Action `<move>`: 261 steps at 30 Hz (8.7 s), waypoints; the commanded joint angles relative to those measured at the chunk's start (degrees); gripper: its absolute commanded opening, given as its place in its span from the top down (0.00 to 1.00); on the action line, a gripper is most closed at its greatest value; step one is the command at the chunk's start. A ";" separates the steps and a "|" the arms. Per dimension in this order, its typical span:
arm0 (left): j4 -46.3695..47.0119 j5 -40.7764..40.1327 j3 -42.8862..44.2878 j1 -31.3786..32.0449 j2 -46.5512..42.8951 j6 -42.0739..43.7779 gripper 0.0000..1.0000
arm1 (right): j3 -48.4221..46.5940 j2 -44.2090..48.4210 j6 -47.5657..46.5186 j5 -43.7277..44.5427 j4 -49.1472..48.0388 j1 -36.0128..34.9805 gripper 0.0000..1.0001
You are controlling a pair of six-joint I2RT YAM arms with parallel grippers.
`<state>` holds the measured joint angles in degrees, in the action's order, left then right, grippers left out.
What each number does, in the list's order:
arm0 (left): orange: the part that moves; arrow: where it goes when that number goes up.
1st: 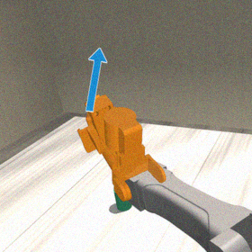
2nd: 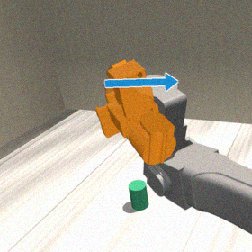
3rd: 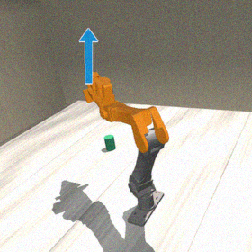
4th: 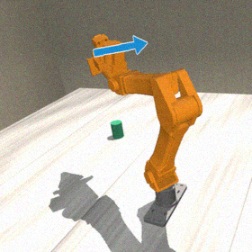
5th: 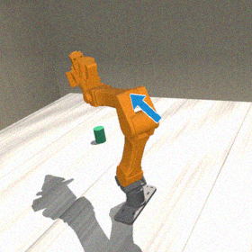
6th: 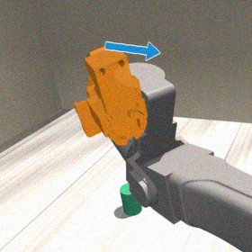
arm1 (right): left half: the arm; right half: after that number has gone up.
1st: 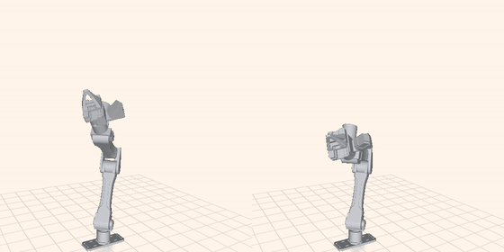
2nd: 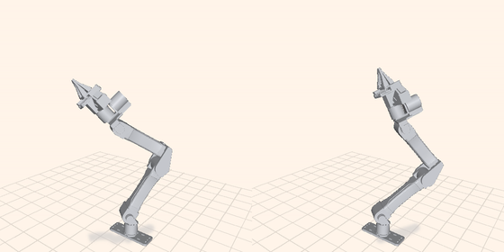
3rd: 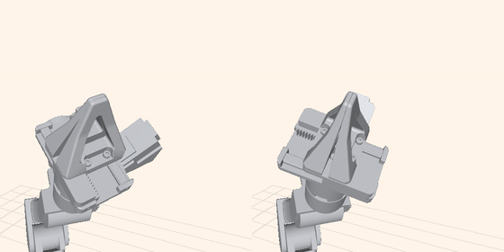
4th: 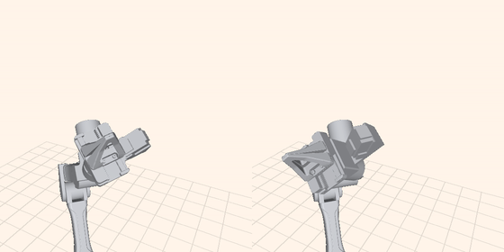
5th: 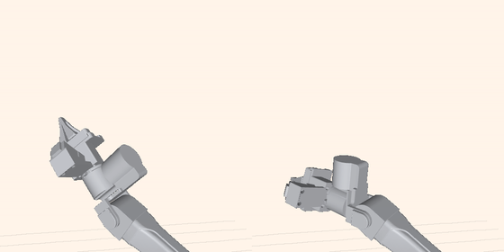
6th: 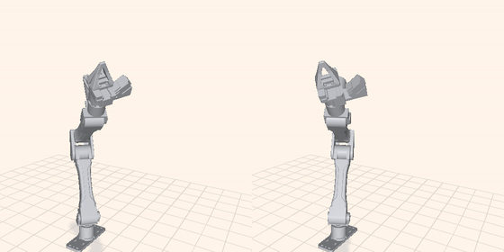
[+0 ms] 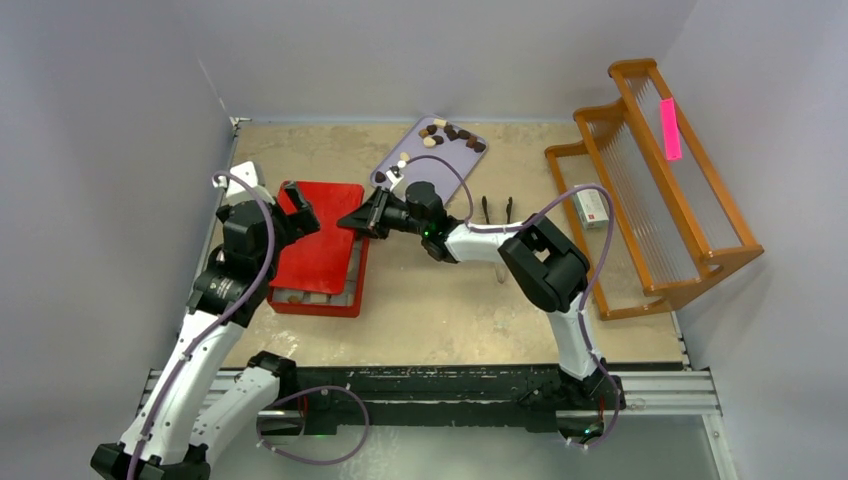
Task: Pack the chocolate
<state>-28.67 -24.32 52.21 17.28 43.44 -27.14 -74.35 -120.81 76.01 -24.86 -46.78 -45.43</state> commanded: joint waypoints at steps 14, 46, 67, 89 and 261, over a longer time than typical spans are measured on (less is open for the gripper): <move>-3.48 3.27 2.13 -1.94 9.74 -7.49 0.00 | -1.46 -0.87 -2.23 2.27 4.16 -0.36 1.00; -3.78 4.76 -0.33 -10.77 16.90 -11.33 0.00 | -0.72 -1.64 -6.15 1.77 9.31 -0.45 1.00; -5.71 1.79 0.34 -10.77 18.17 -10.67 0.00 | -2.84 -2.11 -7.07 -3.01 7.65 -0.63 1.00; -6.09 3.13 0.31 -10.77 18.70 -10.53 0.00 | 1.89 -3.06 -0.60 1.13 -0.92 -0.27 1.00; 2.47 24.71 10.99 -14.98 33.19 -12.00 0.05 | 0.31 18.25 -41.15 12.88 39.28 5.75 0.66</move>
<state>-27.64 2.24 63.07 -1.74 83.07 -42.72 -77.21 -111.55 39.55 -15.09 -9.04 -40.29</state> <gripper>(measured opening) 0.927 0.264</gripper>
